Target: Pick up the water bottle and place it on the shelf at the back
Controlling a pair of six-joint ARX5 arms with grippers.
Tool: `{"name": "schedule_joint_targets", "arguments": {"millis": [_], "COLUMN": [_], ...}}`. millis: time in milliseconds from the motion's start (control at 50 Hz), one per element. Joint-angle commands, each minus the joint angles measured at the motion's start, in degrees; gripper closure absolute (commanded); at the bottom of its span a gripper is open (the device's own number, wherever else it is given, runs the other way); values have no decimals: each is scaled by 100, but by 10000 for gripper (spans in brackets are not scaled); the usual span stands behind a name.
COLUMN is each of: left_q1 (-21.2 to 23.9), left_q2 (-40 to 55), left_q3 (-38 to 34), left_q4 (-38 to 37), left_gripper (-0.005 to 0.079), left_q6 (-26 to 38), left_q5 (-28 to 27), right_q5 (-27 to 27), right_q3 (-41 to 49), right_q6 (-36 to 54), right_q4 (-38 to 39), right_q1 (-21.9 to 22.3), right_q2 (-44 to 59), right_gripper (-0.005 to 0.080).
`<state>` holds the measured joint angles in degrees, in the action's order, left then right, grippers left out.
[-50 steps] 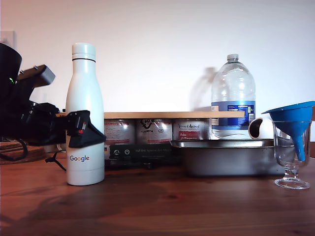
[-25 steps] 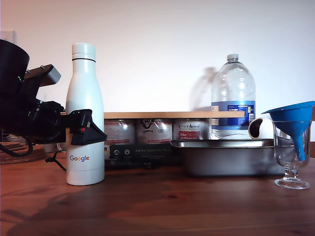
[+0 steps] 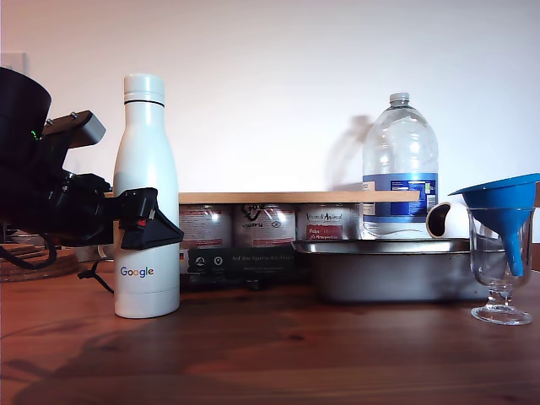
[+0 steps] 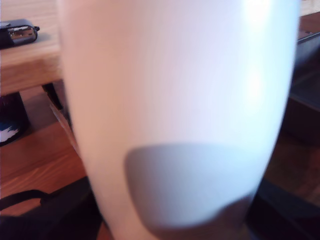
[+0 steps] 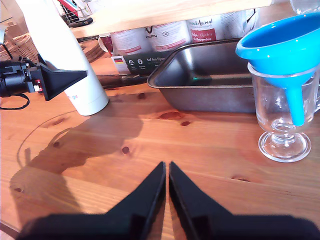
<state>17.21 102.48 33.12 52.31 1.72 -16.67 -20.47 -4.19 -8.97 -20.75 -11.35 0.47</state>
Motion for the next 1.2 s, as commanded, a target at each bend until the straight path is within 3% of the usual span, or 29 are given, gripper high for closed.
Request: {"name": "schedule_joint_targets", "arguments": {"millis": [0,140,260,500,1180], "left_q1": [17,15,15,15,17], "left_q2": [68,66,44,-138,-1156], "left_q3": [0,0,0,0,50], "left_q4": [11,17,37,28,-870], "left_gripper": [406,417,521,586,588], "left_q6": [24,22,28,31,179], "left_q5": [-26,-26,-46,-76,-107], "right_q5": [2,0,0,0,2], "right_q3": [31,31,31,31,31], "right_q6": [-2,-4,-4,-4,-2], "right_q4": [33,33,33,33,35], "right_q1": [-26,-26,-26,-26,-26], "right_q2": [-35,-35,-35,-37,-35], "right_gripper": [764,764,764,764,764]}}
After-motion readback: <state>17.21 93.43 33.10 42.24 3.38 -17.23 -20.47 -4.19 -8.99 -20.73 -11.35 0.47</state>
